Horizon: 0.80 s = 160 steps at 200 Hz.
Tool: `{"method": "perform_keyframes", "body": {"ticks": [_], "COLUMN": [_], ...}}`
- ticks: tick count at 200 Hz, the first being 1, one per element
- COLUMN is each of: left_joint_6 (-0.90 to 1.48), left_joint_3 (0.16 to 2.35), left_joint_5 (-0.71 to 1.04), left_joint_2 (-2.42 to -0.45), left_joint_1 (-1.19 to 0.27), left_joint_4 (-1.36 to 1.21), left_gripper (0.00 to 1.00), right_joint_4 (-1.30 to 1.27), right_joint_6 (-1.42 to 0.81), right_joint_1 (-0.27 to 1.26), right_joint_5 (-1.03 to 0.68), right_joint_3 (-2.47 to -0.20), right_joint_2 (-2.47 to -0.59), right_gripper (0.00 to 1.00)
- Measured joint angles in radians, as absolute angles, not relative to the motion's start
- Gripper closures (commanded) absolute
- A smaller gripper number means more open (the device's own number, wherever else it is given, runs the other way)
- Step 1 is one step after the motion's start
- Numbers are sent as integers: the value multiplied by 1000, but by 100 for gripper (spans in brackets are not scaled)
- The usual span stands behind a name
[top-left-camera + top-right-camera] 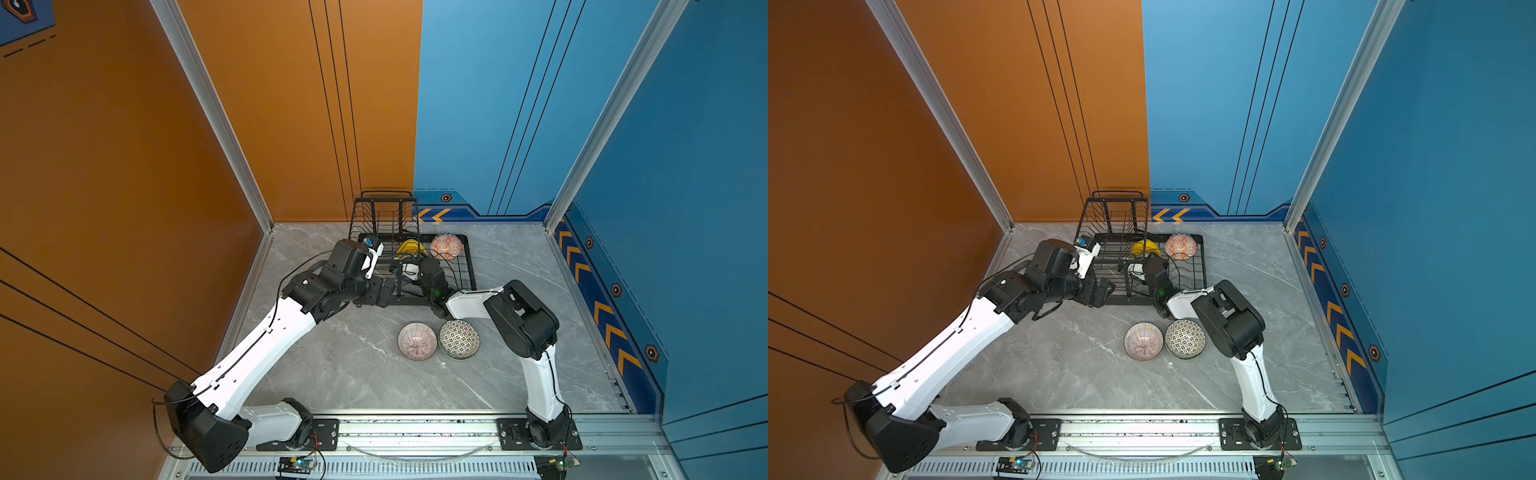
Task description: Load the bowls into the dish rack
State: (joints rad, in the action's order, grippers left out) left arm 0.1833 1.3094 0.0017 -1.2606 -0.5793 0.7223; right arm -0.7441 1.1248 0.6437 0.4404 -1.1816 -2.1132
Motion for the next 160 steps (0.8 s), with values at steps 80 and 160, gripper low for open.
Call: {"method": "perform_keyframes", "body": {"ticks": [80, 160], "left_joint_6": [183, 179], "left_joint_3": [1309, 1309], "left_joint_5": [2, 2], "left_joint_2": [-1261, -1261], "left_joint_1": [-569, -565], "left_joint_4": [722, 722], "left_gripper": [2, 2], "right_joint_4": [-608, -469], "right_joint_6": [1076, 1042], "right_joint_1": [628, 600], "right_joint_5": [400, 377], "right_joint_3": [-1162, -1055], "right_joint_2": [-1982, -1800], "right_gripper": [1, 0]}}
